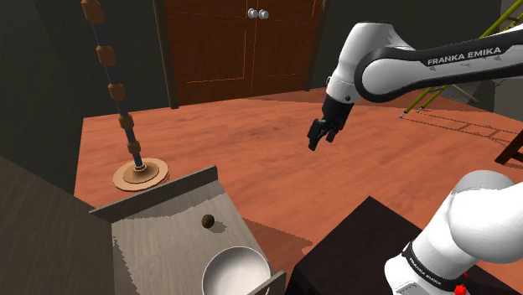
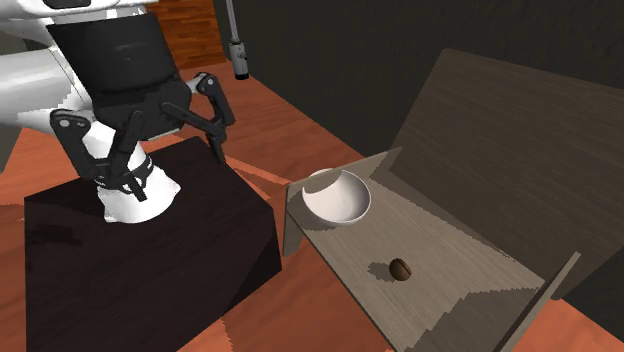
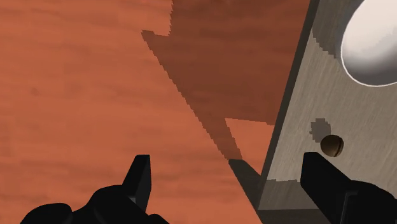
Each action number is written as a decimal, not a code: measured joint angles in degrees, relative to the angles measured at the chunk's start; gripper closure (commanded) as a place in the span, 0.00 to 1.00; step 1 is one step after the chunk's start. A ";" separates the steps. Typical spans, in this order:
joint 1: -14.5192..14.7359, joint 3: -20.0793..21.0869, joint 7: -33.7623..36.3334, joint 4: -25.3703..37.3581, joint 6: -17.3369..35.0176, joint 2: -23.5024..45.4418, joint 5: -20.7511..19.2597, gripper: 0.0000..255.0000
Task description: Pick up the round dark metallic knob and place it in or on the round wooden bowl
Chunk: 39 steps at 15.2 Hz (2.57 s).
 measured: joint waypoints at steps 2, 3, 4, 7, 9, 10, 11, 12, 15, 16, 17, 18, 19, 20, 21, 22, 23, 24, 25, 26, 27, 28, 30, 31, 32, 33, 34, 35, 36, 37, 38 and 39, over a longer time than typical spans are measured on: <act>0.78 0.46 -0.16 -0.51 4.45 3.36 0.86 0.00; 1.22 0.83 -0.11 -0.73 7.08 5.48 1.33 0.00; 1.77 1.29 0.11 -0.86 8.83 6.74 1.85 0.00; 3.18 2.46 0.25 -0.91 15.77 12.67 3.27 0.00; 3.96 3.01 0.05 -0.04 19.17 16.23 4.04 0.00; 4.33 3.33 -0.07 0.25 21.62 18.70 4.41 0.00; 4.80 3.77 -0.03 0.47 24.01 20.97 4.83 0.00; 5.25 4.20 0.10 1.09 25.60 22.79 5.16 0.00; 6.33 5.17 -0.16 3.01 30.89 28.93 6.03 0.00; 6.62 5.43 -0.33 3.87 32.60 31.15 6.24 0.00; 7.02 5.83 -0.20 4.73 34.36 33.41 6.37 0.00; 7.32 6.12 -0.22 6.01 35.93 35.88 6.39 0.00; 7.85 6.57 0.37 7.11 37.40 38.07 6.20 0.00; 8.03 6.76 0.03 8.27 39.14 40.65 6.29 0.00; 8.31 7.05 -0.06 8.79 40.27 41.95 6.45 0.00; 8.67 7.27 -0.01 10.06 41.41 43.97 6.31 0.00; 9.15 7.28 0.40 12.35 42.02 46.51 5.78 0.00; 9.63 7.46 0.63 13.54 43.11 48.44 5.59 0.00; 10.22 7.50 0.94 15.28 44.31 50.99 5.21 0.00; 10.81 7.54 1.21 16.64 45.33 53.03 4.90 0.00; 11.58 7.53 1.68 18.11 46.20 54.97 4.55 0.00; 12.07 7.49 1.69 20.17 47.20 57.64 4.22 0.00; 13.27 7.43 2.07 23.64 48.27 61.50 3.69 0.00; 14.09 7.28 2.34 25.59 49.12 63.85 3.37 0.00; 14.67 7.29 2.46 27.11 49.68 65.61 3.18 0.00; 14.98 7.41 2.34 28.62 50.28 67.35 3.04 0.00; 15.43 7.41 2.33 30.27 50.71 69.10 2.87 0.00; 15.98 7.19 2.47 32.06 50.84 70.83 2.67 0.00; 16.15 7.13 2.42 33.08 51.07 72.01 2.56 0.00; 16.44 6.97 2.49 34.02 51.33 73.13 2.47 0.00; 16.68 6.84 2.57 34.62 51.60 73.97 2.41 0.00; 16.68 6.81 2.48 35.15 51.82 74.71 2.36 0.00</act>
